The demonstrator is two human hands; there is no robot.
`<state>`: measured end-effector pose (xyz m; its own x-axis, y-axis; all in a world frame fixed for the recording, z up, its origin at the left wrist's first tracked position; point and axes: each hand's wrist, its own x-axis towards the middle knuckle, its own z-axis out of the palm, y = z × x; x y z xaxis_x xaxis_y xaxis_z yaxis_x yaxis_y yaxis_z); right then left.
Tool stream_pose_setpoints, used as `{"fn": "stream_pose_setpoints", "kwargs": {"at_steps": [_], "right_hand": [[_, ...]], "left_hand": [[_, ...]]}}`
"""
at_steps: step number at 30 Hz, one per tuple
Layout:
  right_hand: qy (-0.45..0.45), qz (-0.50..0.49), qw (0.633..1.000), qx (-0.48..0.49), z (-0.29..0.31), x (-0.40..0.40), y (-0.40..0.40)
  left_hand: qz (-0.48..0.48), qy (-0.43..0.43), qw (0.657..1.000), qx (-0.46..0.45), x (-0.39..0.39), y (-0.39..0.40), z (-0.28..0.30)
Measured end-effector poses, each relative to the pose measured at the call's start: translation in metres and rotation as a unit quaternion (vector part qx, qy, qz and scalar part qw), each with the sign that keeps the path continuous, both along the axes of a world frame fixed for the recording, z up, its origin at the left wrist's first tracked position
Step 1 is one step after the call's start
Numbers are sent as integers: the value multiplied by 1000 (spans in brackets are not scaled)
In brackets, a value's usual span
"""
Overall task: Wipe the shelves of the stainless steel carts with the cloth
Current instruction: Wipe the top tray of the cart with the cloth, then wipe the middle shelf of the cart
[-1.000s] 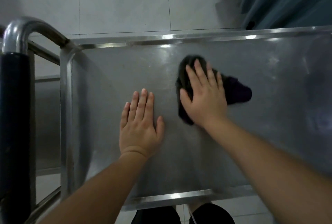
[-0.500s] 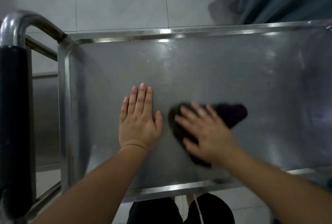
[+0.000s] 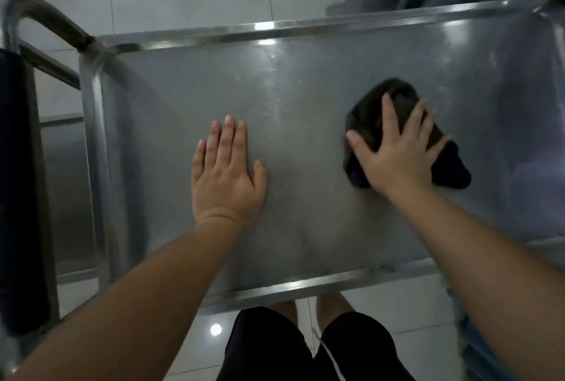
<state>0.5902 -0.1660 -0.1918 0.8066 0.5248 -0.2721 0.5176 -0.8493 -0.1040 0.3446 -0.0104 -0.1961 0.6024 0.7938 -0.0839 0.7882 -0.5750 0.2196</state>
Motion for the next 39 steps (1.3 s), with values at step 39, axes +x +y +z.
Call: {"fn": "stream_pose_setpoints", "kwargs": {"at_steps": [39], "right_hand": [[72,362,930,-1,110,-144,-281]], "left_hand": [[-36,109,981,-155,-72,-312,154]]}}
